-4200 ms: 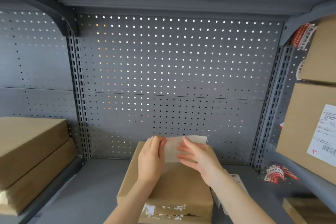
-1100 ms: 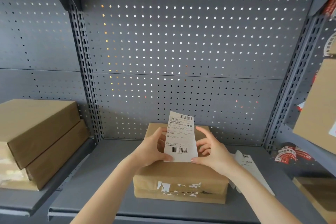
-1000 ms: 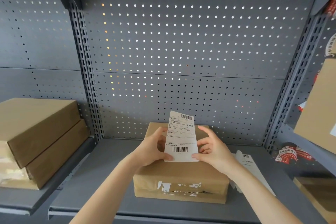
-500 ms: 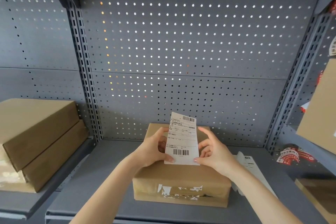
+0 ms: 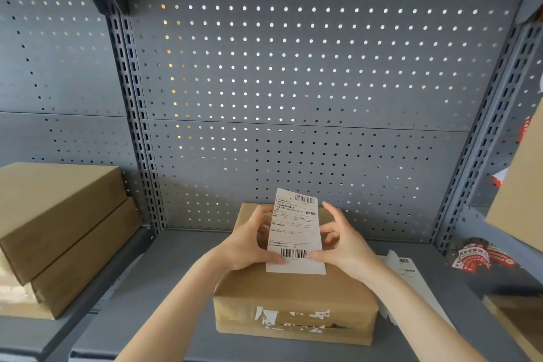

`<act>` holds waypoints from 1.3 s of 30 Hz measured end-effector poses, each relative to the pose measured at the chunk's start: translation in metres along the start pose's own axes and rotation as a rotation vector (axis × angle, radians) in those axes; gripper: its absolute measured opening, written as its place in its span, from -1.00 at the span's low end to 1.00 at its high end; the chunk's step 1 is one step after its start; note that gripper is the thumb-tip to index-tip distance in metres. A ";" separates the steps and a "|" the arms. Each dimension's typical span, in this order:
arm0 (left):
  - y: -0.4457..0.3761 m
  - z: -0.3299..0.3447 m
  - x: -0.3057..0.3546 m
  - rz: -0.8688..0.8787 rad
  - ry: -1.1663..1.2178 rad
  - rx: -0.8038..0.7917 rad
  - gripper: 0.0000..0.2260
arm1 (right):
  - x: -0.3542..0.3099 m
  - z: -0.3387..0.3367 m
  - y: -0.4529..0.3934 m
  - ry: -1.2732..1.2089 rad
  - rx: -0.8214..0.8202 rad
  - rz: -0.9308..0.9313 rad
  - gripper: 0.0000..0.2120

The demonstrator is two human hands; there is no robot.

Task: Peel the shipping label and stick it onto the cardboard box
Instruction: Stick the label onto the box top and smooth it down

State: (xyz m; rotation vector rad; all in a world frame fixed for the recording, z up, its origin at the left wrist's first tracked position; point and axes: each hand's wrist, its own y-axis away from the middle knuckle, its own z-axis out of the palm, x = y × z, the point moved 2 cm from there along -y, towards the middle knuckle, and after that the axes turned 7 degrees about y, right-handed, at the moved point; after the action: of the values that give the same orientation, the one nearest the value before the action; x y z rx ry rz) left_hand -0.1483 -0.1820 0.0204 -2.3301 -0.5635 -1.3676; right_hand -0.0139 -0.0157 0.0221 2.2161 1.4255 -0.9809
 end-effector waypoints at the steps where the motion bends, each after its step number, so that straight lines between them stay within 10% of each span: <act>1: -0.001 0.000 0.001 0.005 -0.009 0.009 -0.24 | -0.001 0.000 -0.001 0.002 0.000 0.002 0.05; 39: -0.035 -0.009 -0.006 -0.024 0.019 -0.001 -0.32 | -0.004 -0.003 -0.038 0.007 -0.096 -0.033 0.15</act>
State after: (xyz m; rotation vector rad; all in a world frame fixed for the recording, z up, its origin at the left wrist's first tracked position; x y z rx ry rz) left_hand -0.1755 -0.1580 0.0235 -2.3159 -0.5874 -1.3987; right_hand -0.0478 0.0004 0.0300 2.1355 1.4851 -0.8972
